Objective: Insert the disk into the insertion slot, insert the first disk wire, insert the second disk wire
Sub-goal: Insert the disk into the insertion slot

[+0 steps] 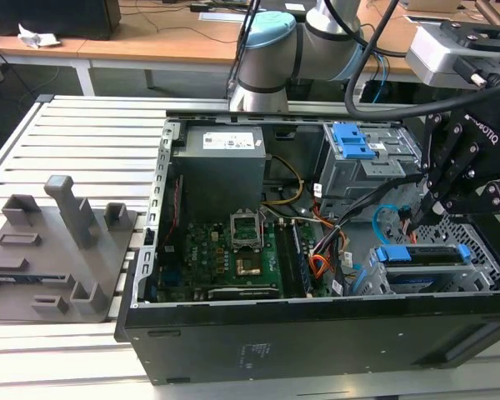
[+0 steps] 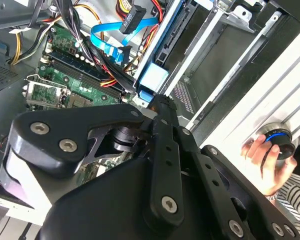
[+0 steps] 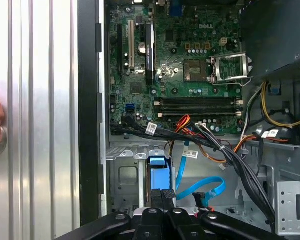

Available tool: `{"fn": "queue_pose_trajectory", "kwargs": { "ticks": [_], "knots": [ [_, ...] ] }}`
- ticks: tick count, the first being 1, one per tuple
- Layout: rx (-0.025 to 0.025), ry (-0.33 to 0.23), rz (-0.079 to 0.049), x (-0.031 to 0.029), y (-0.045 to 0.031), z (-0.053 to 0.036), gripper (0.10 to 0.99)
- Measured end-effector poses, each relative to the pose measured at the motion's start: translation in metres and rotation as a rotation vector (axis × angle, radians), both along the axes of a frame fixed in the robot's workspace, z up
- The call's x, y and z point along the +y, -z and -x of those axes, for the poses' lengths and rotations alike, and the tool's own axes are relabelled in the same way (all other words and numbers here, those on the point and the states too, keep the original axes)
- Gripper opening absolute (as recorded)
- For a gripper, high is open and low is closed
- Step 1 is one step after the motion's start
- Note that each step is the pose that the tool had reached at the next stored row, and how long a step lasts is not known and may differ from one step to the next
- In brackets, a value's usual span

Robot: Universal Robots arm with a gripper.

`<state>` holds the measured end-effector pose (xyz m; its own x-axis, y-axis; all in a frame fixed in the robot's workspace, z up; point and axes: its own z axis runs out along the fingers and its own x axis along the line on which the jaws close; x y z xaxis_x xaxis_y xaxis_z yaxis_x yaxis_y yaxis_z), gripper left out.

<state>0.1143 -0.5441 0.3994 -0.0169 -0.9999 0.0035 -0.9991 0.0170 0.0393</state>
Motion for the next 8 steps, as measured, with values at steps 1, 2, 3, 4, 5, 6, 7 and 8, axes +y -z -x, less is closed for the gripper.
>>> {"fn": "queue_pose_trajectory", "kwargs": {
  "ticks": [1, 2, 3, 4, 5, 6, 7, 8],
  "knots": [
    [0.0, 0.0, 0.0, 0.0, 0.0001, -0.0004, 0.106],
    [0.0001, 0.0, 0.0, 0.0002, 0.0002, -0.0014, 0.106],
    [0.0006, 0.0, 0.0, 0.0007, 0.0001, -0.004, 0.106],
    [0.0013, 0.0, 0.0, 0.0009, 0.0002, -0.006, 0.106],
    [0.0022, 0.0, 0.0, 0.001, 0.0023, -0.0078, 0.106],
    [0.0022, 0.0, 0.0, 0.001, 0.0055, -0.0078, 0.106],
    [0.0022, 0.0, 0.0, 0.001, 0.007, -0.0078, 0.106],
    [0.0023, 0.0, 0.0, 0.001, 0.0085, -0.0078, 0.106]
  ]
}}
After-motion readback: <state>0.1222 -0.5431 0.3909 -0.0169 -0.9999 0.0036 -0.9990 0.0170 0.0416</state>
